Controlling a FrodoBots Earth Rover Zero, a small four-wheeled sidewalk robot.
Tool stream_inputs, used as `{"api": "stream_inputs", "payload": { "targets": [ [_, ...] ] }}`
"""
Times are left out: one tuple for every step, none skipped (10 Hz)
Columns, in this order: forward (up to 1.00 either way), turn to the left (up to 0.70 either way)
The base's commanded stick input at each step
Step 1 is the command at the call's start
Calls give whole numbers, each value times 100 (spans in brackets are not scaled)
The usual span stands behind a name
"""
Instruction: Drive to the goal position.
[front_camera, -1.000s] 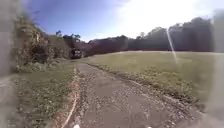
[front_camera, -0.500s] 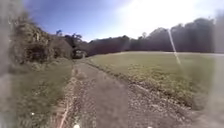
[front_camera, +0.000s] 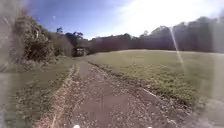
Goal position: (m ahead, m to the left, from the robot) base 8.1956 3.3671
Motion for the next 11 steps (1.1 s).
{"api": "stream_inputs", "payload": {
  "targets": [
    [70, 2],
    [70, 2],
    [70, 3],
    [70, 3],
    [70, 3],
    [70, 3],
    [70, 3],
    [70, 3],
    [70, 3],
    [70, 7],
    [70, 15]
  ]
}}
